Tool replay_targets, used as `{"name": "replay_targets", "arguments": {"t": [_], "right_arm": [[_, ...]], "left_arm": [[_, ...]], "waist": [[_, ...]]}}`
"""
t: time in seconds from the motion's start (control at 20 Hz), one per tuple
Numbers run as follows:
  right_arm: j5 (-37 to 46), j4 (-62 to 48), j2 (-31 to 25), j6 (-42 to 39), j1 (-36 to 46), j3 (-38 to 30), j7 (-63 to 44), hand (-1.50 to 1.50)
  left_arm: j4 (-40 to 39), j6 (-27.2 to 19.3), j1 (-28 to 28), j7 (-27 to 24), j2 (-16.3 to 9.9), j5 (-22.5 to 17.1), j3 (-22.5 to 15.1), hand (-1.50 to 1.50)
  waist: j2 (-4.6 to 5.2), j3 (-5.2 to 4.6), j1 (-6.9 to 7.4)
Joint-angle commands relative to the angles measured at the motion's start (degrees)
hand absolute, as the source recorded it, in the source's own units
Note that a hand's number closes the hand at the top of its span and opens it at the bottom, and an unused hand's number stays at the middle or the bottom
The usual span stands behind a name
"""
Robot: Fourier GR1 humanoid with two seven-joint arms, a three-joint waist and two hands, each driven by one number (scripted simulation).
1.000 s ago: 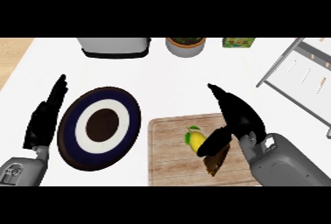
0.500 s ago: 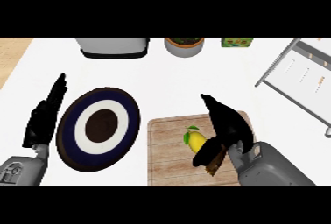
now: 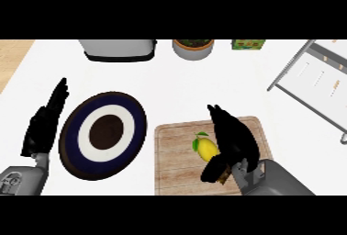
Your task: Pick the lemon from the cutting board and place it in the tiered basket
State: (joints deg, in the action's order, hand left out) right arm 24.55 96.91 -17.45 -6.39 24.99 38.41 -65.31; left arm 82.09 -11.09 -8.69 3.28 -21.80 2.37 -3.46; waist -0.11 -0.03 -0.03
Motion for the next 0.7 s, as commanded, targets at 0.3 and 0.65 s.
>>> {"name": "replay_targets", "arguments": {"t": [0.3, 0.65], "right_arm": [[4.49, -7.28, 4.54, -3.46, -1.31, -1.75, -2.94, -1.5], [7.75, -7.07, 5.99, -4.04, -5.41, -3.57, -1.97, -1.5]], "left_arm": [[-1.93, 0.4, -0.6, -1.91, 1.79, 2.1, 0.82, 0.0], [0.95, 2.28, 0.23, 1.43, 1.61, 1.78, 2.15, 0.0]], "waist": [[0.19, 0.0, 0.0], [0.09, 0.02, -0.04]]}}
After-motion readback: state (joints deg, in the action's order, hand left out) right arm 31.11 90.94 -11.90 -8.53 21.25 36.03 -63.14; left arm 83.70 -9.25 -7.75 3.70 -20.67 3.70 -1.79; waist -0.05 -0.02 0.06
